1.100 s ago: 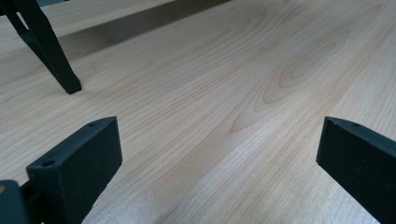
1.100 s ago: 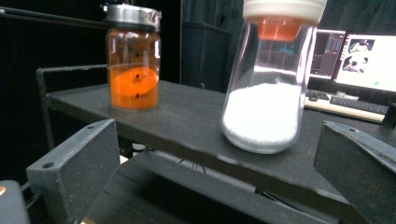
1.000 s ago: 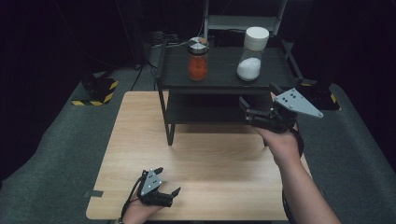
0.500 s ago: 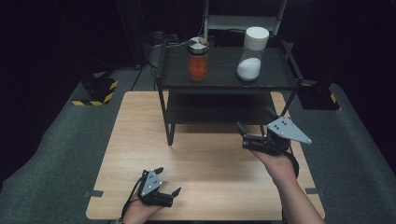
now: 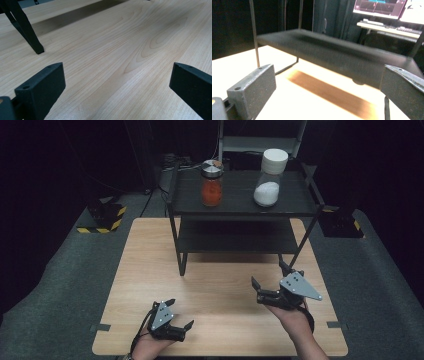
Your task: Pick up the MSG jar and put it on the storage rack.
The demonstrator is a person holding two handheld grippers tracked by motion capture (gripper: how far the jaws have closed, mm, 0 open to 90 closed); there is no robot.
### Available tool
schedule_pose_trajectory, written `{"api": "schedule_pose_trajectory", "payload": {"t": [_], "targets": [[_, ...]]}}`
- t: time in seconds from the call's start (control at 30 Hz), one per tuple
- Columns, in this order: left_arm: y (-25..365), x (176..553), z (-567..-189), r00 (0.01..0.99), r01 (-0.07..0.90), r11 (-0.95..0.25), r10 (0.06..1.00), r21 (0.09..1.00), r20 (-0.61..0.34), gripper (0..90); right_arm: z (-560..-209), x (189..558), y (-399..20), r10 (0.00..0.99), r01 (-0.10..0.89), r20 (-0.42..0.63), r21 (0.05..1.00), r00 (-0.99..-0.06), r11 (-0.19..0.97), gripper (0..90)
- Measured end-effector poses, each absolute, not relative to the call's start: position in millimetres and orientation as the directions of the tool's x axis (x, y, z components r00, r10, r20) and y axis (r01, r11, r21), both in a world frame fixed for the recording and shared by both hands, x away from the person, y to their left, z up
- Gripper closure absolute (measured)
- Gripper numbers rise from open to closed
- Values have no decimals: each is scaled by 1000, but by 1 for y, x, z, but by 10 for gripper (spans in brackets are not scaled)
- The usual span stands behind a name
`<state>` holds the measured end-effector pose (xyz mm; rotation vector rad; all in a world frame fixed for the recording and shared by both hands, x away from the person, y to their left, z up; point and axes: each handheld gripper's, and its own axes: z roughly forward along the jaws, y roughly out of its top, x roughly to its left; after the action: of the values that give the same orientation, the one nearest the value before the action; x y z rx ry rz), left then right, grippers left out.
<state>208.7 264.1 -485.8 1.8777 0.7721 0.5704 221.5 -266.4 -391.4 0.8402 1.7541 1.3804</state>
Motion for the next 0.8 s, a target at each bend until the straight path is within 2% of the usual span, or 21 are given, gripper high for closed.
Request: {"api": "schedule_pose_trajectory", "payload": {"t": [0.27,0.8], "targets": [[265,208,-487,691,251,-311,721,916,55,6,-427,216,-271,851,114,-146,966,-505,234,0],[264,208,-487,692,248,-315,719,916,60,7,-469,209,-273,857,197,-156,938,-491,284,2]]}}
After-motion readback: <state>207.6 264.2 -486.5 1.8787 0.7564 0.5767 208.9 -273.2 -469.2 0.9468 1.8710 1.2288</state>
